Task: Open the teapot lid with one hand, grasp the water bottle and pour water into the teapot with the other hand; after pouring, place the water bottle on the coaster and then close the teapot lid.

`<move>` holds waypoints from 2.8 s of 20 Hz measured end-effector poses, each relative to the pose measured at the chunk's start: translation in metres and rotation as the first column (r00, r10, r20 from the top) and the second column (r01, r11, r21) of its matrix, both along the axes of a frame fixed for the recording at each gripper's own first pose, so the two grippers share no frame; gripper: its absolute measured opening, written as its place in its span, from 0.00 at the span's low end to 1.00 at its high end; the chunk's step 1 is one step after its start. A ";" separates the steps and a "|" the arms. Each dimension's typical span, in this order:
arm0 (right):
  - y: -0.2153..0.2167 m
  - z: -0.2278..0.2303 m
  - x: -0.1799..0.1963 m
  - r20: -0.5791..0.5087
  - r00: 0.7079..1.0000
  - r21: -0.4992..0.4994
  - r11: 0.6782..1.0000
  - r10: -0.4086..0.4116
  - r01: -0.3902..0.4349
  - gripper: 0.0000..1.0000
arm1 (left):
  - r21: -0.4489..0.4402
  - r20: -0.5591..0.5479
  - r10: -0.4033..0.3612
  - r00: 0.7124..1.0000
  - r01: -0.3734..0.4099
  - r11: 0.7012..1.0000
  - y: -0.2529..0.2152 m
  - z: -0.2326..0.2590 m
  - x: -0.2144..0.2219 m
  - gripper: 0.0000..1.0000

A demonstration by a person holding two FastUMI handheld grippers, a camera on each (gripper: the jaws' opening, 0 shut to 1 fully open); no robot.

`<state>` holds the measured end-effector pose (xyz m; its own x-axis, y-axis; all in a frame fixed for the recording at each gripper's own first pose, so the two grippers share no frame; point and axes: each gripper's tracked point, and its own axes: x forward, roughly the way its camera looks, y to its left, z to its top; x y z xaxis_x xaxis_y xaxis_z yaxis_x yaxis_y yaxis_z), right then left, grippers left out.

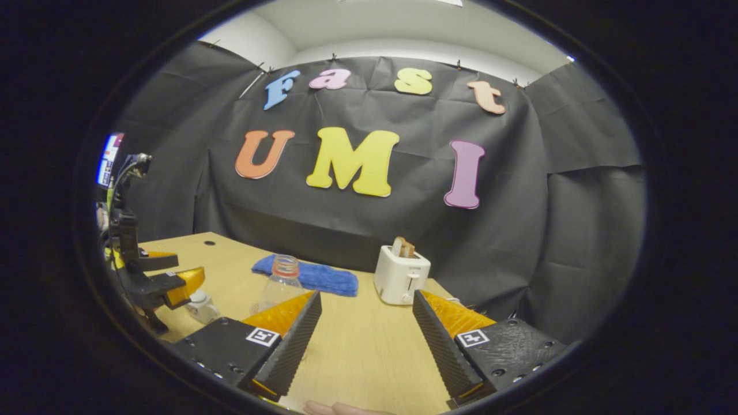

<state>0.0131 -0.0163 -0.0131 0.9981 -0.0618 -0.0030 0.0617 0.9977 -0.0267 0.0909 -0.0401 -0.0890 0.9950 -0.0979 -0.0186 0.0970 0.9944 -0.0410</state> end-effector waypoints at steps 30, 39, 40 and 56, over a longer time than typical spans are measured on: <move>0.092 -0.041 0.016 -0.104 0.969 0.139 0.968 0.226 -0.211 0.96 | 0.019 -0.018 -0.016 1.000 0.016 1.000 0.008 0.014 -0.002 0.03; 0.110 -0.070 0.051 -0.099 0.979 0.171 0.972 0.179 -0.161 0.94 | 0.030 -0.074 -0.013 0.997 0.015 0.999 0.030 0.030 -0.022 0.03; 0.111 -0.070 0.056 -0.098 0.980 0.165 0.973 0.176 -0.158 0.94 | 0.029 -0.070 -0.019 0.997 0.021 0.999 0.032 0.034 -0.024 0.03; 0.114 -0.046 0.064 -0.130 0.987 -0.049 0.993 0.096 -0.104 0.78 | 0.013 -0.069 -0.055 0.996 0.056 0.998 0.070 0.054 -0.041 0.03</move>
<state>0.0766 0.0980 -0.0594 0.9909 0.0346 -0.1298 -0.0457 0.9955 -0.0836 0.0496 0.0296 -0.0352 0.9844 -0.1519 -0.0888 0.1494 0.9882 -0.0342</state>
